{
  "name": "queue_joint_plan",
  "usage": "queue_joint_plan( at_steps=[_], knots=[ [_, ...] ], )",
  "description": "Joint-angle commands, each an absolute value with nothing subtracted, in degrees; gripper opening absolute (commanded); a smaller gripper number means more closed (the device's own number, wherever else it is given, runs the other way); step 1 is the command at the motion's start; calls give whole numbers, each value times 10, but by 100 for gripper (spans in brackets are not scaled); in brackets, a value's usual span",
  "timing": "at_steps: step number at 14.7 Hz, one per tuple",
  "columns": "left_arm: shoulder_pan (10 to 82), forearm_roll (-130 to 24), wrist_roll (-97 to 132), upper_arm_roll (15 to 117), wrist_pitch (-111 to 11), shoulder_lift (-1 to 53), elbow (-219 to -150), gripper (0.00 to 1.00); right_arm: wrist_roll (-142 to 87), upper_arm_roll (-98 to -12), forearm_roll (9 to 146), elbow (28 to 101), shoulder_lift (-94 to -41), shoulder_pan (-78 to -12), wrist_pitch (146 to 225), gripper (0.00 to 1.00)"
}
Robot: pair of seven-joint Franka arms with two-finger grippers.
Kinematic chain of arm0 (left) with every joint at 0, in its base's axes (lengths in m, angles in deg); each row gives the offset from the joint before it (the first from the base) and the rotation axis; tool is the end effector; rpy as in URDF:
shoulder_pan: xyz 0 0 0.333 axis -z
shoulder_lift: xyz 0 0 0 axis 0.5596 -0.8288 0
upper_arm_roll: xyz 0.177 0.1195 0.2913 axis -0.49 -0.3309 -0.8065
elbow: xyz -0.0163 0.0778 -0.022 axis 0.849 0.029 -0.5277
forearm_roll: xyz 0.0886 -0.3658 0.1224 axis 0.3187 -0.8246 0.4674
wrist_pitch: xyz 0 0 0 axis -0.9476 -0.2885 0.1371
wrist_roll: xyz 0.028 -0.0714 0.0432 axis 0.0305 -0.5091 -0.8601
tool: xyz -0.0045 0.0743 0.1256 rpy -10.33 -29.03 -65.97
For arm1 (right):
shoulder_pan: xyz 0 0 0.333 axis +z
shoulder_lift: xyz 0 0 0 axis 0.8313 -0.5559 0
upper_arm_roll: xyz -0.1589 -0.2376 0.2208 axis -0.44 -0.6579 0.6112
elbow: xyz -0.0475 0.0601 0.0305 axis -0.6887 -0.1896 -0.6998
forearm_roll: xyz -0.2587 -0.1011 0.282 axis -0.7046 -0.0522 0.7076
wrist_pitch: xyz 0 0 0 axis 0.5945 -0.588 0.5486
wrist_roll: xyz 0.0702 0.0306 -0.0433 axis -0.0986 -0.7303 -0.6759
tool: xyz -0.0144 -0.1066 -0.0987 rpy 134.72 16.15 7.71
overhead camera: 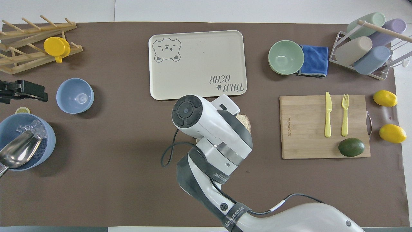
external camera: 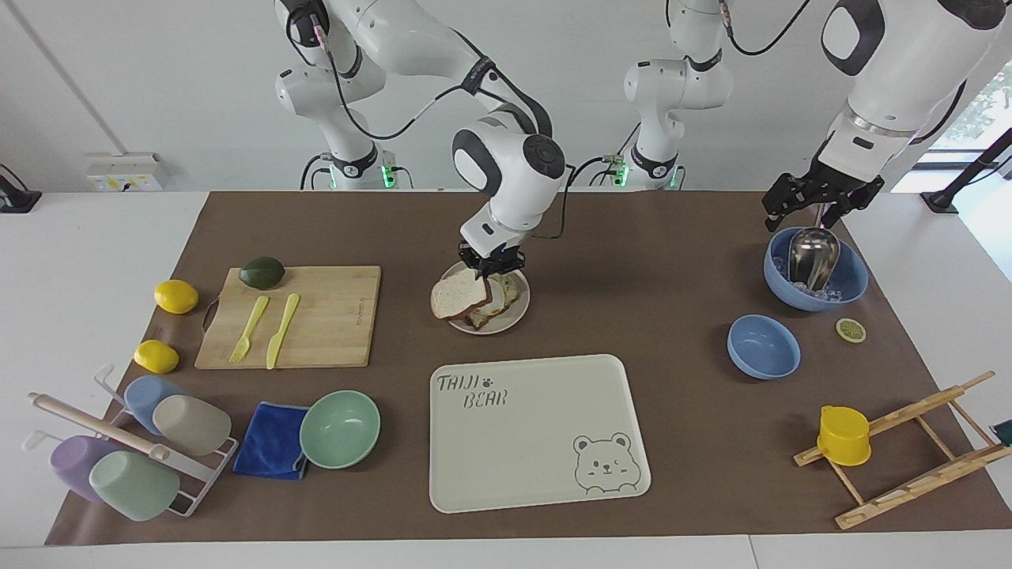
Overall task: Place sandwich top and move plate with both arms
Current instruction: 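Lower the bread slice onto the egg and open the right gripper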
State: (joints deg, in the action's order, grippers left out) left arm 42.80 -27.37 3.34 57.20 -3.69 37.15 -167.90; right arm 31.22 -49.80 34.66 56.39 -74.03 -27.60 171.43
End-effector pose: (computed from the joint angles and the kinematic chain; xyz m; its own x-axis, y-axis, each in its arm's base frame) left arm 0.5542 -0.0256 0.6179 0.9995 -0.0310 0.0006 -0.0310 -0.9995 -0.0046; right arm 0.5113 0.3921 0.3776 0.9919 -0.1126 -0.0589 -0.0944 -0.9630 0.2525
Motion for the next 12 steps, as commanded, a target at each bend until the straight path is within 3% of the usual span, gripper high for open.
queue_joint_plan(
  at_steps=[1, 8, 9, 12],
  knots=[
    [431, -266, 30, 569, -32, 375, -1682, 100, 349, -492, 379, 569, -745, -274, 1755, 0],
    [431, -266, 32, 568, -31, 377, -1685, 100, 354, -492, 389, 614, -736, -280, 1810, 0],
    [431, -266, 33, 568, -32, 377, -1685, 100, 354, -492, 390, 619, -736, -281, 1817, 9],
    [431, -267, 33, 568, -32, 377, -1686, 100, 357, -492, 416, 613, -737, -283, 1828, 56]
  ],
)
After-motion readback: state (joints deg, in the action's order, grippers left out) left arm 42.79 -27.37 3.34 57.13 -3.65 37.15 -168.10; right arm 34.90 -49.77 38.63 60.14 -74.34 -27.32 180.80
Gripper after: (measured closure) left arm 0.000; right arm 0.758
